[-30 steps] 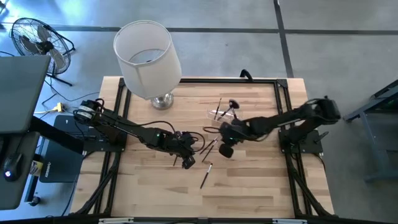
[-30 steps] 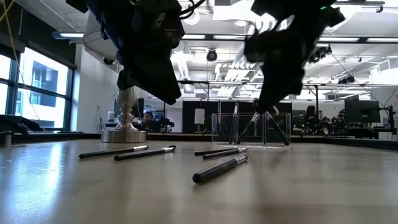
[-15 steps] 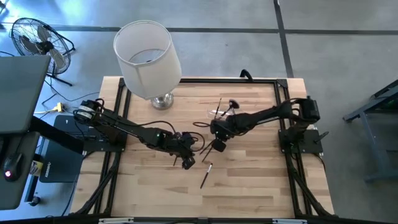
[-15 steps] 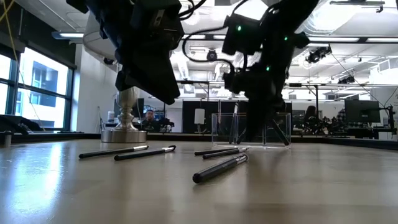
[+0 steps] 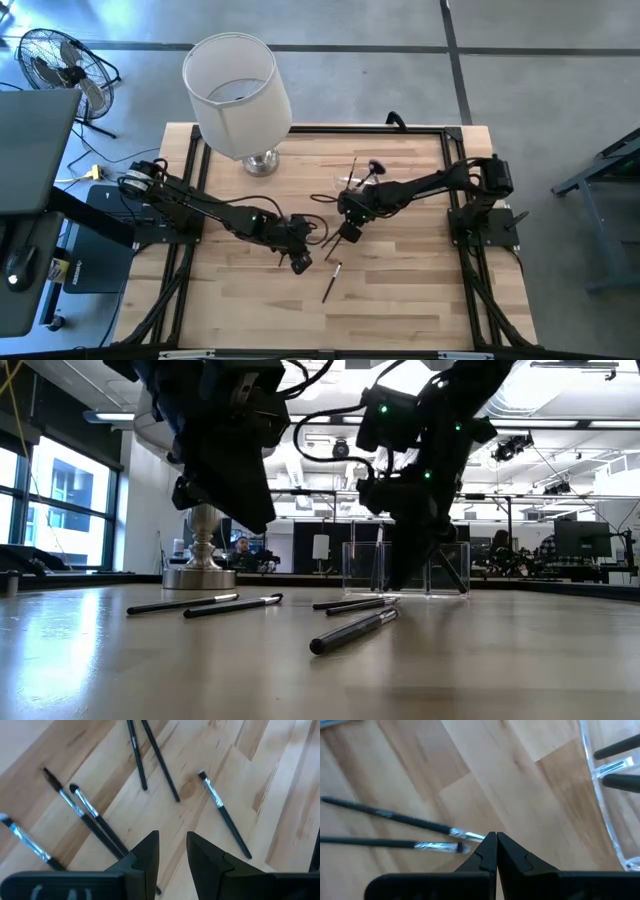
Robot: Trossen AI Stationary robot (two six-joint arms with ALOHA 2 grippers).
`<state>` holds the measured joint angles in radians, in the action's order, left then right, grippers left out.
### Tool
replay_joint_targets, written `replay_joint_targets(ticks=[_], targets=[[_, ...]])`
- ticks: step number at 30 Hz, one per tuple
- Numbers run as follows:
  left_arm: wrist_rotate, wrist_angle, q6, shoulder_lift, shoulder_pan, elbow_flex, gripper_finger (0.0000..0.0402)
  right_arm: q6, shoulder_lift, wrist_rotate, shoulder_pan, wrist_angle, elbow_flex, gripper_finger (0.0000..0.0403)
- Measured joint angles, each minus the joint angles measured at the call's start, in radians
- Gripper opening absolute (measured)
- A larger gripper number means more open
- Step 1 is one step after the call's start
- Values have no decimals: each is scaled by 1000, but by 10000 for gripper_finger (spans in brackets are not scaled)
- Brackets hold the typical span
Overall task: Pick & Place Makeup Supplies
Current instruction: Put the makeup brush into the transparent organizer
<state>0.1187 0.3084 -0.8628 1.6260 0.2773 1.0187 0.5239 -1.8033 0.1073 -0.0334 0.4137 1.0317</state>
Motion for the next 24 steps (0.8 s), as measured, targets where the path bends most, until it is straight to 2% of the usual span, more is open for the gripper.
replay_joint_targets(ticks=[13, 24], targets=[[-31, 10, -7, 0, 0, -1, 96, 50, -14, 22, 14, -8, 3, 0], [-32, 14, 23, 0, 0, -1, 96, 192, 183, 229, 102, 58, 1, 0]])
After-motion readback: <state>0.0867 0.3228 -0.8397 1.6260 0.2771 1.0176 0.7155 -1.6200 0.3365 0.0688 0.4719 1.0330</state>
